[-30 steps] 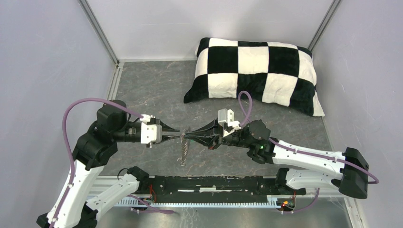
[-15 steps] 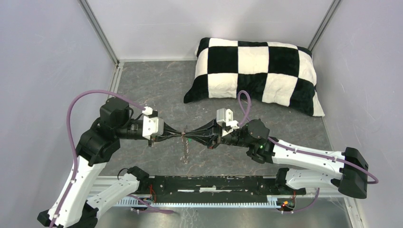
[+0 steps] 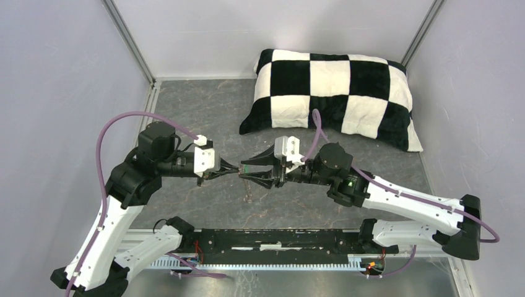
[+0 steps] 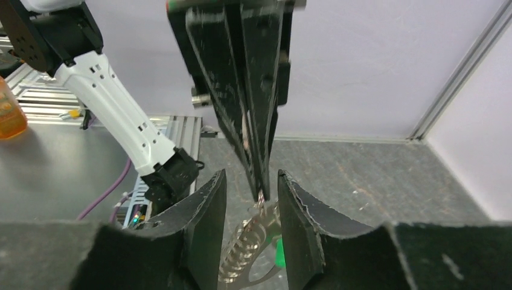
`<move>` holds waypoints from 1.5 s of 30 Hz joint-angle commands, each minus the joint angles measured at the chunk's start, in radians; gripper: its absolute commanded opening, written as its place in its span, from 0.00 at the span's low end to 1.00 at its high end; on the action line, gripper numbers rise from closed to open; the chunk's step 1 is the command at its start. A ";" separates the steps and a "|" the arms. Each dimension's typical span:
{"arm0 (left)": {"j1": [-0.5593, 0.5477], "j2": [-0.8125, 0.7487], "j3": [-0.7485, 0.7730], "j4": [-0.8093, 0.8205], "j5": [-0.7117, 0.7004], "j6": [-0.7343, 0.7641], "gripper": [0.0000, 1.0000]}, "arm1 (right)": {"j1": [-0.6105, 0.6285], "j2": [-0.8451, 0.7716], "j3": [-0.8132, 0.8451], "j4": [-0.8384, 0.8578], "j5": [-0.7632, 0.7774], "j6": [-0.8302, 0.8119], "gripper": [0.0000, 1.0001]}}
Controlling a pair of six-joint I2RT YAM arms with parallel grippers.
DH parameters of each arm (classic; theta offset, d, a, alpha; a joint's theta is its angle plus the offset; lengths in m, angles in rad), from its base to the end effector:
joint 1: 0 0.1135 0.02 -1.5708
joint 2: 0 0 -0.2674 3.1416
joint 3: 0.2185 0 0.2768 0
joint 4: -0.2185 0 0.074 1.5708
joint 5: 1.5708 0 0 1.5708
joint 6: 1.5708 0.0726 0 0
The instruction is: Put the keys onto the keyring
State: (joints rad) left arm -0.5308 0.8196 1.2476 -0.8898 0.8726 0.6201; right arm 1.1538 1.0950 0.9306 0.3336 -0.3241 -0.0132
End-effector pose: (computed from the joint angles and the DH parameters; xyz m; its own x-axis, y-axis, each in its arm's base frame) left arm 0.1154 -0.1322 0.4219 0.2201 0.3040 -0.9269 0.9694 0.0376 0.2425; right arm 0.1063 0.2971 0.3902 0.0813 0.1527 -0.9849 -0.9929 0.0990 -0.0666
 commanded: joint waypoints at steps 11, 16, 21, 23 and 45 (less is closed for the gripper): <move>-0.002 0.000 0.040 0.004 -0.012 0.168 0.02 | -0.024 0.100 0.297 -0.417 -0.099 -0.171 0.35; -0.002 0.013 0.064 -0.026 0.001 0.199 0.02 | -0.024 0.114 0.313 -0.442 -0.089 -0.179 0.31; -0.002 0.016 0.075 -0.067 0.012 0.225 0.02 | -0.025 0.116 0.316 -0.445 -0.061 -0.183 0.19; -0.003 0.012 0.076 -0.067 0.014 0.223 0.02 | -0.025 0.125 0.322 -0.454 -0.038 -0.182 0.15; -0.001 0.003 -0.107 0.163 -0.237 -0.194 0.72 | -0.121 -0.028 -0.137 0.149 0.025 0.113 0.01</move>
State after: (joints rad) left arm -0.5308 0.8047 1.1522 -0.8265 0.7586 0.5846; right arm 1.0496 1.0615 0.8494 0.2951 -0.3347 0.0166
